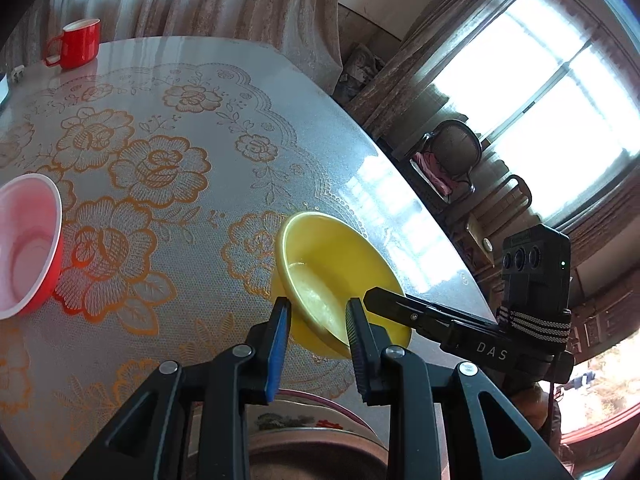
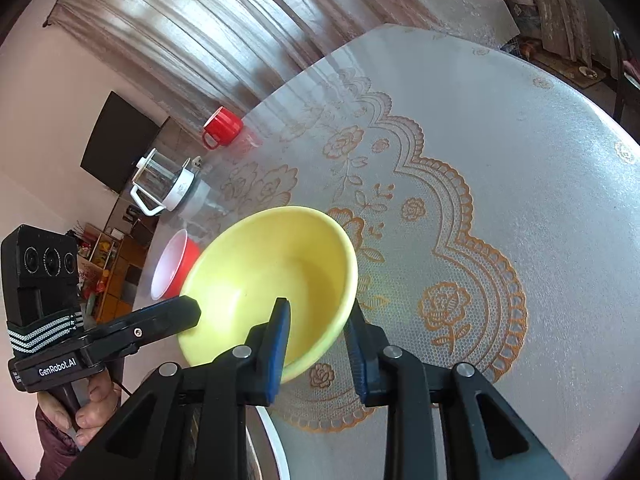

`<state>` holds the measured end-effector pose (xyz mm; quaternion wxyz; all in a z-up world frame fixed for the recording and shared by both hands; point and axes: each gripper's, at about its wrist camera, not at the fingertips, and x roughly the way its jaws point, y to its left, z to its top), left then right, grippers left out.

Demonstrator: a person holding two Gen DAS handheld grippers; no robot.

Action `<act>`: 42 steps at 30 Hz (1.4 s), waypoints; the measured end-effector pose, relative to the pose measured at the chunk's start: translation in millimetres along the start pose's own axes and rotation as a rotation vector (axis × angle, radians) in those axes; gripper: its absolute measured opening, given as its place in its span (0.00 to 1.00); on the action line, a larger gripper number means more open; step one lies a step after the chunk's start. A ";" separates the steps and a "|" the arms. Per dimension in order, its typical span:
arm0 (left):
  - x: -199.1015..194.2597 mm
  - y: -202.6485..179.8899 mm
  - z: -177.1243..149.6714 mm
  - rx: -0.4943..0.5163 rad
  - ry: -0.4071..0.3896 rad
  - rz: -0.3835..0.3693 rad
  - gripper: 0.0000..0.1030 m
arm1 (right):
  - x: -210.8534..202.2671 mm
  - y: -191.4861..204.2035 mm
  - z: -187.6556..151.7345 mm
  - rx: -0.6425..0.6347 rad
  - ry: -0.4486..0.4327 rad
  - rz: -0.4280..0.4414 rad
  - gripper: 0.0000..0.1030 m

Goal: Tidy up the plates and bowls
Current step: 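Lift the yellow bowl and carry it over the steel bowl with the right gripper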

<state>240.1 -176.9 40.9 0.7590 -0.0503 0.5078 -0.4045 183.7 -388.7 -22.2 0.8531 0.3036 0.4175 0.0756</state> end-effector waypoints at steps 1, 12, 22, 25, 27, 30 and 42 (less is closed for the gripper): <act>-2.8 -1.3 -2.0 0.002 -0.007 -0.008 0.27 | -2.3 1.5 -2.0 -0.002 -0.002 0.001 0.27; -38.6 -14.2 -30.7 -0.003 -0.093 -0.016 0.27 | -35.7 20.9 -21.0 -0.041 -0.041 0.042 0.27; -74.0 -9.4 -61.6 -0.019 -0.157 -0.001 0.27 | -46.1 50.2 -38.9 -0.070 -0.055 0.104 0.29; -84.9 -6.4 -73.4 -0.020 -0.184 0.014 0.27 | -48.9 59.2 -46.3 -0.093 -0.054 0.123 0.29; -91.0 -2.3 -80.0 -0.032 -0.195 0.013 0.27 | -49.9 66.2 -52.0 -0.108 -0.049 0.131 0.29; -100.5 3.7 -90.5 -0.049 -0.213 0.007 0.27 | -48.8 75.2 -58.6 -0.122 -0.040 0.143 0.29; -137.4 2.0 -133.5 -0.035 -0.295 0.008 0.28 | -39.7 103.7 -88.8 -0.179 0.019 0.187 0.32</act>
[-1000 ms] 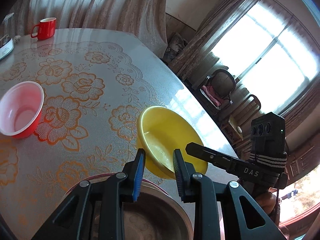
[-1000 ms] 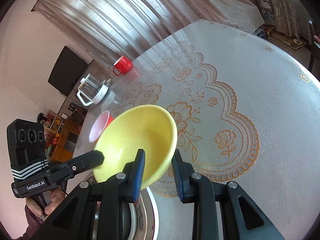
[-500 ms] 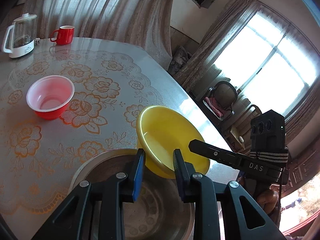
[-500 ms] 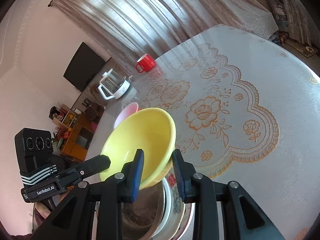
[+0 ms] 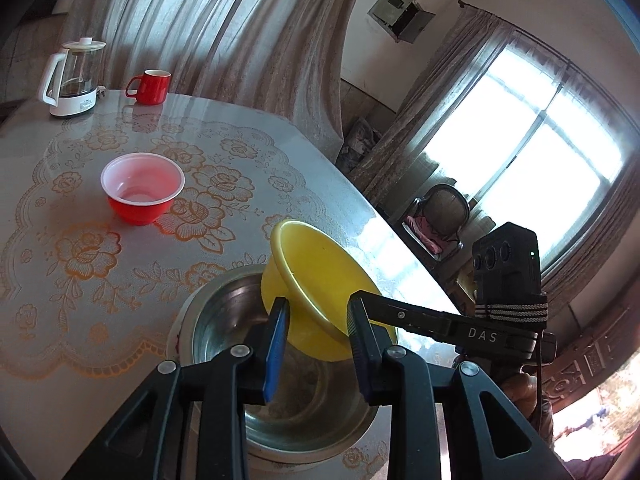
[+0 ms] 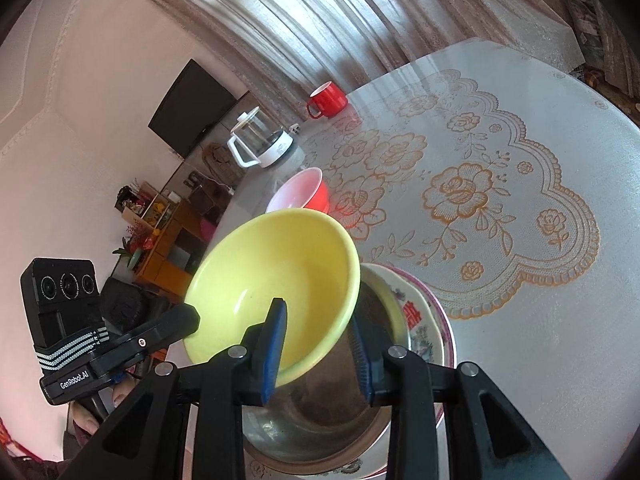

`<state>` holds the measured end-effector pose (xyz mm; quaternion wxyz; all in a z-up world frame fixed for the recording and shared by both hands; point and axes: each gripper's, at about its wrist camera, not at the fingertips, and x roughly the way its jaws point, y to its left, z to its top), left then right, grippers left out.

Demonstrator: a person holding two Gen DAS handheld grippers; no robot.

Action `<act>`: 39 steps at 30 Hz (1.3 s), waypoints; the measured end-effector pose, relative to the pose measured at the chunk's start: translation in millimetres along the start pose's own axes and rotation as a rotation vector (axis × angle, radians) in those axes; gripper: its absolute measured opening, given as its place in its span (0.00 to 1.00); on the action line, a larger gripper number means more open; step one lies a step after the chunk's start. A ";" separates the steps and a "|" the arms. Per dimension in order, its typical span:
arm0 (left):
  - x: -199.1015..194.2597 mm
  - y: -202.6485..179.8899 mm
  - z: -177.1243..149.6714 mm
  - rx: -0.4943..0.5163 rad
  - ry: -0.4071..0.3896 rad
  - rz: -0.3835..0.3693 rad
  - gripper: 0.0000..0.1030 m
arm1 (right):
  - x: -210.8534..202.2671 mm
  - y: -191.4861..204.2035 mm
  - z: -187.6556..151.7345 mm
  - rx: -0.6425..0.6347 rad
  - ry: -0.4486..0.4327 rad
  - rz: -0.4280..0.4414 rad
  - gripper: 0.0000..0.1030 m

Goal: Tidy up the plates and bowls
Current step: 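Lift the yellow bowl and carry it over the steel bowl with the right gripper, then lower the yellow bowl into the steel bowl with the right gripper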

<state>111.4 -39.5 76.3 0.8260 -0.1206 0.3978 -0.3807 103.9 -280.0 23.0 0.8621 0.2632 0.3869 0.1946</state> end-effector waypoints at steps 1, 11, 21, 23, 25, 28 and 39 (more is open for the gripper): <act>-2.1 0.6 -4.1 0.000 0.001 0.001 0.28 | 1.9 2.2 -2.8 -0.004 0.008 -0.002 0.32; -7.8 15.4 -35.8 -0.052 0.024 0.000 0.29 | 14.4 9.9 -22.1 -0.025 0.080 -0.008 0.36; -6.8 14.7 -42.7 -0.051 0.012 -0.001 0.31 | 22.5 15.5 -33.1 -0.066 0.112 -0.068 0.37; -7.5 12.8 -43.1 -0.047 0.010 -0.002 0.31 | 23.1 14.7 -34.2 -0.065 0.114 -0.077 0.37; -8.6 11.0 -44.0 -0.045 0.009 -0.007 0.31 | 21.4 13.5 -34.9 -0.058 0.113 -0.070 0.37; -7.9 7.1 -46.2 -0.025 0.001 0.024 0.32 | 19.3 12.5 -34.6 -0.046 0.109 -0.065 0.38; -9.3 -9.4 -51.5 0.006 0.000 0.004 0.34 | 18.3 20.5 -36.7 -0.077 0.092 -0.054 0.45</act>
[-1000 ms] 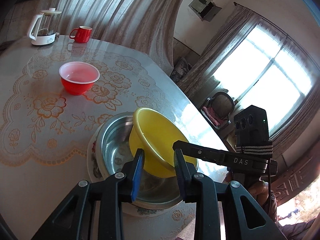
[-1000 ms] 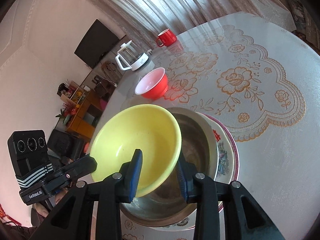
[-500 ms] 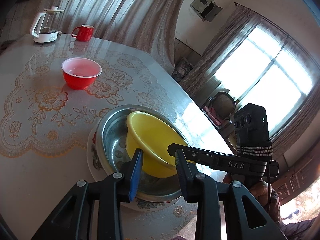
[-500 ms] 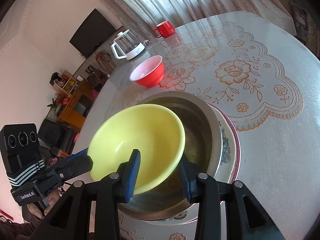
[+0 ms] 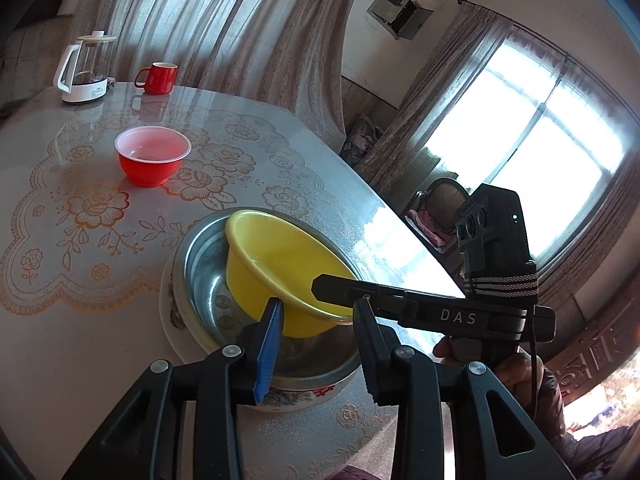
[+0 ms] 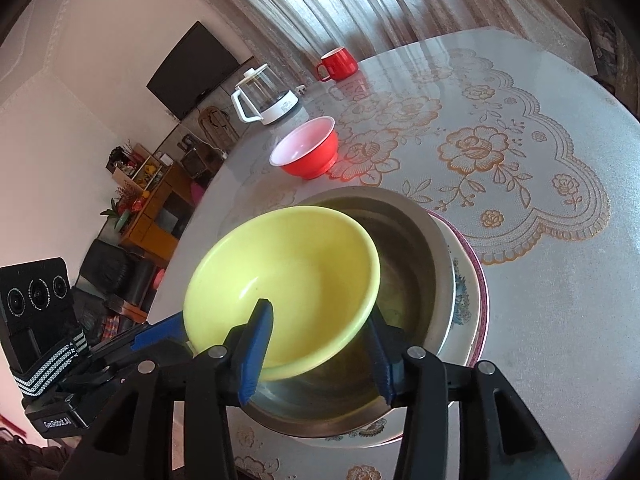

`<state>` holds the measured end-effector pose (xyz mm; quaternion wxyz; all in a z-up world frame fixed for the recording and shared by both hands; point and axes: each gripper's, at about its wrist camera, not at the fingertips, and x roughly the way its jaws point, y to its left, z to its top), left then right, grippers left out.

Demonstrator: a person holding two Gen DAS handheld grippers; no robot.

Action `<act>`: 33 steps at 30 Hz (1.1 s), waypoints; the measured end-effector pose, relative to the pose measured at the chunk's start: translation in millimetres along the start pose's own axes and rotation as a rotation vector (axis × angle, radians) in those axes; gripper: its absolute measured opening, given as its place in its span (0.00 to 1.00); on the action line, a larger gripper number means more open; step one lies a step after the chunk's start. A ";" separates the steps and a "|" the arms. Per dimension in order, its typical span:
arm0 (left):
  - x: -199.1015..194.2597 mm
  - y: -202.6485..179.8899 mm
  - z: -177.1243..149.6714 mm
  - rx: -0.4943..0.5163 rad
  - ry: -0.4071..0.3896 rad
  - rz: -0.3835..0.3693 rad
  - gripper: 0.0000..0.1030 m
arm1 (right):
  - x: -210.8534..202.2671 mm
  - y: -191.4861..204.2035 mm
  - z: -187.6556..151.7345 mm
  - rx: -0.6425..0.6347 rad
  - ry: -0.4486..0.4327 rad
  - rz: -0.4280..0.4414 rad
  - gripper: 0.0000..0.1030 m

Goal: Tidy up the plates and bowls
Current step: 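Lower the yellow bowl into the steel bowl with the right gripper, then open the right gripper and withdraw from the yellow bowl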

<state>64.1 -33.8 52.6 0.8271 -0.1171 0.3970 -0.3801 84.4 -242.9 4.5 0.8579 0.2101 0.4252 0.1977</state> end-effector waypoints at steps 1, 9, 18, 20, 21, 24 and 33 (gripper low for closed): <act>-0.1 -2.0 0.5 0.002 0.003 -0.015 0.34 | 0.1 -0.1 -0.3 -0.003 0.002 -0.001 0.45; -2.5 -10.9 -7.5 0.020 0.021 -0.004 0.36 | -11.1 2.3 -0.8 -0.029 -0.013 -0.021 0.46; -5.7 -12.7 -12.7 0.001 0.021 0.013 0.37 | -9.1 -4.6 -4.7 -0.015 -0.005 -0.025 0.49; -4.5 -11.9 -13.5 0.001 0.025 0.016 0.37 | -10.9 -5.7 -5.8 -0.011 -0.009 -0.026 0.49; -4.3 -11.8 -13.9 0.003 0.024 0.023 0.38 | -11.6 -6.2 -6.1 -0.011 -0.012 -0.026 0.49; -4.0 -11.4 -14.5 0.003 0.020 0.064 0.40 | -13.3 -7.8 -6.6 -0.004 -0.017 -0.020 0.49; -3.5 -6.7 -16.6 0.016 0.019 0.171 0.45 | -13.8 -8.2 -6.8 -0.003 -0.020 -0.016 0.49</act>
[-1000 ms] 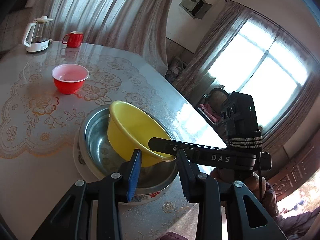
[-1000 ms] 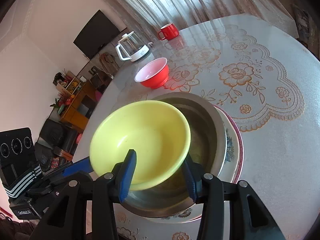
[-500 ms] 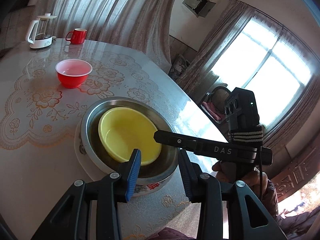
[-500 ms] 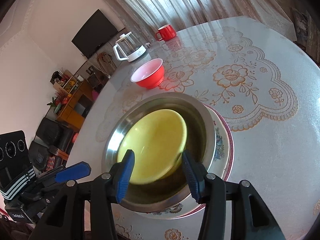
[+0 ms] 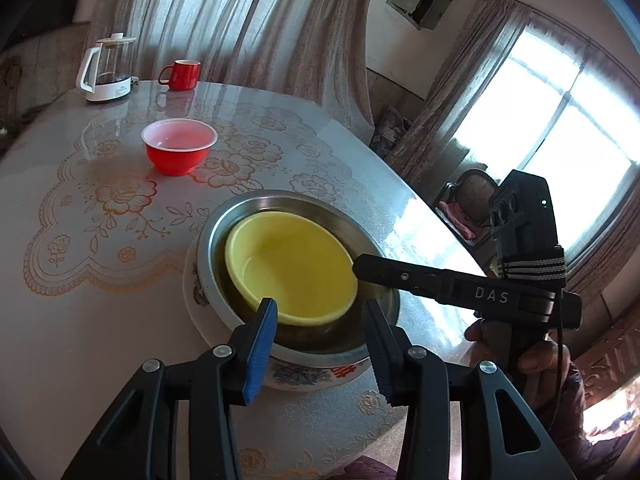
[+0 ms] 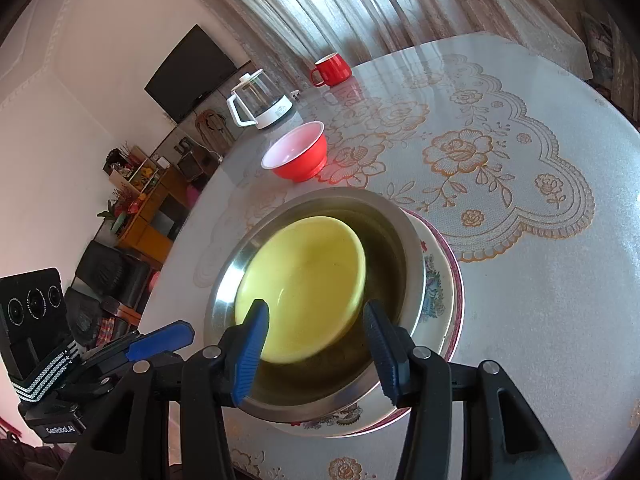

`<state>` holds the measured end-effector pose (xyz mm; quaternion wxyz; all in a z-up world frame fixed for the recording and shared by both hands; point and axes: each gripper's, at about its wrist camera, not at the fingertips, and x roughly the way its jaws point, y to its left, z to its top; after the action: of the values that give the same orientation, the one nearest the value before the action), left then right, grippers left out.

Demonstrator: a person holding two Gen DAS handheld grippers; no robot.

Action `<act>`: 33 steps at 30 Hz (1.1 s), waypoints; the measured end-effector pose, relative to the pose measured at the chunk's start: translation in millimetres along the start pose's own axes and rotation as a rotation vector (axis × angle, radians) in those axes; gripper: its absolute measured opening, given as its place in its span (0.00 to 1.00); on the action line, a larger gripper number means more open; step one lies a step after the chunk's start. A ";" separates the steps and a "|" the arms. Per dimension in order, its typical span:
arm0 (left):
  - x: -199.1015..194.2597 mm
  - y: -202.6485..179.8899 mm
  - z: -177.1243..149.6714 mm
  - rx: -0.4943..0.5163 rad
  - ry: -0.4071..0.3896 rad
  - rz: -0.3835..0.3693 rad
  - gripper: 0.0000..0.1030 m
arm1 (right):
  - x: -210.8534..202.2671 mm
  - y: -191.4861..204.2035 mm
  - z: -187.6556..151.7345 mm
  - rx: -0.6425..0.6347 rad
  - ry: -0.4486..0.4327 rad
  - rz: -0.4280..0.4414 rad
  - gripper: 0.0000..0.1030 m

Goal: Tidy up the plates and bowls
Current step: 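Open the right gripper and withdraw from the yellow bowl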

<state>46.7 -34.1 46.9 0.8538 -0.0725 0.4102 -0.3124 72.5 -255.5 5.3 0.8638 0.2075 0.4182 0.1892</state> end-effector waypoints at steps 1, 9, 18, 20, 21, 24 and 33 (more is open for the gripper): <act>1.0 0.2 -0.4 0.004 0.002 0.022 0.45 | 0.5 0.1 0.2 0.000 0.000 -0.001 0.49; 5.1 9.8 -0.9 -0.015 0.008 0.084 0.47 | 1.3 1.6 -0.3 -0.004 0.002 -0.007 0.49; 6.6 16.7 -2.1 -0.016 0.009 0.152 0.52 | 2.0 5.5 2.9 -0.020 -0.003 -0.014 0.49; 6.6 16.0 -2.7 -0.014 0.009 0.162 0.53 | 1.1 6.1 3.6 -0.021 -0.007 -0.011 0.49; 6.9 16.7 -2.9 -0.016 0.011 0.163 0.53 | 1.2 6.4 4.0 -0.022 -0.007 -0.012 0.49; 7.2 18.9 -3.4 -0.021 0.015 0.174 0.53 | 1.6 9.1 5.9 -0.031 -0.007 -0.015 0.49; 7.0 35.8 -2.3 -0.052 0.025 0.234 0.57 | 8.9 16.5 22.0 -0.041 -0.010 0.022 0.49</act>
<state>65.2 -9.5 27.2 0.8769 -0.0425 0.4346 -0.2009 92.7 -241.6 20.5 0.8678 0.1954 0.4078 0.2063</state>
